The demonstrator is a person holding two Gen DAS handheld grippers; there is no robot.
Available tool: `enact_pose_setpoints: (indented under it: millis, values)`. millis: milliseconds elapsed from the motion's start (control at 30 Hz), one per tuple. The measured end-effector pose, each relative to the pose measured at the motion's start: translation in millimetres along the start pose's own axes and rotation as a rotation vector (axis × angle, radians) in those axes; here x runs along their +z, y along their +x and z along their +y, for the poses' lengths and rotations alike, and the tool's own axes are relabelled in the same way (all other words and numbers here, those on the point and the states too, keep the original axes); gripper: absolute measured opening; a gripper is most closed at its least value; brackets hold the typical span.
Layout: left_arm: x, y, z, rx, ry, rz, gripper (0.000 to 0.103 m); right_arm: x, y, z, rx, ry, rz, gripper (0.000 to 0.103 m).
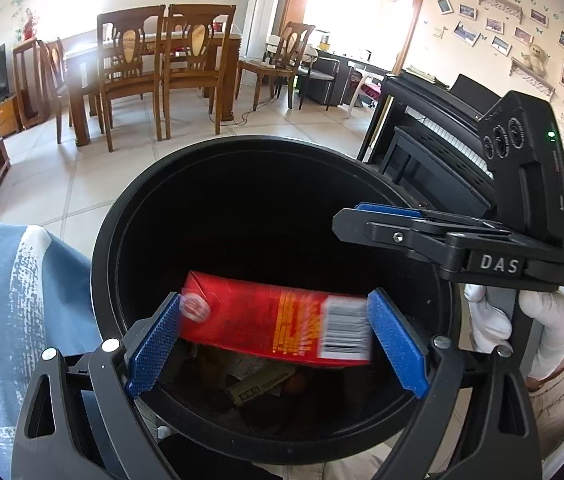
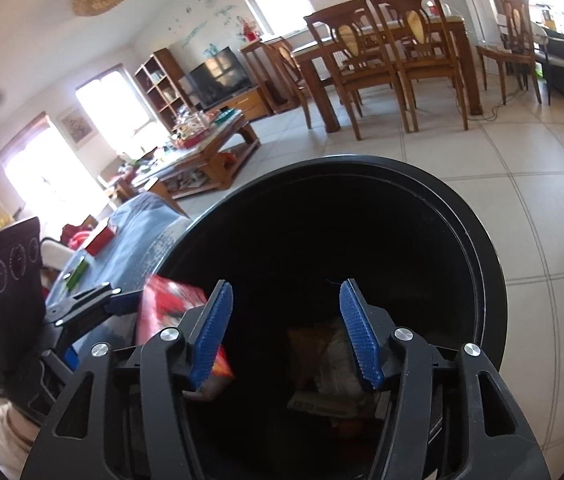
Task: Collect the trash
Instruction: 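Carry milk box and white cup over the bin and open both tools, then move both open tools back over the table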
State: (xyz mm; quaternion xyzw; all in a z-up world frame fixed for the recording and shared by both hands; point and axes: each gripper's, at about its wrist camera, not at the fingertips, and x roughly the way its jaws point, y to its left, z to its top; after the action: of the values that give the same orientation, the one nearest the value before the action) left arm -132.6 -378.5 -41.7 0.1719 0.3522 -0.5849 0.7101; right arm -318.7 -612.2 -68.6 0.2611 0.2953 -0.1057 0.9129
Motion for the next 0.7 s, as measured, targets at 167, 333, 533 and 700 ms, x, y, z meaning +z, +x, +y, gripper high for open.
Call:
enact_pose_setpoints:
  millis: [167,333,533,700]
  values:
    - [-4,-7,1,-0.003,0.003,-0.011,0.091,2,-4,4,-0.009,-0.001,-0.007,0.057]
    - [-10,-19,3,-0.003,0.001,-0.03,0.091,4,-5,20,-0.011,-0.02,-0.01,0.057]
    - [-20,-45,18,0.026,-0.024,-0.064,0.095,9,0,54,0.007,-0.06,-0.011,0.067]
    - [-35,-76,42,0.072,-0.081,-0.102,0.097,13,13,94,0.039,-0.106,-0.005,0.068]
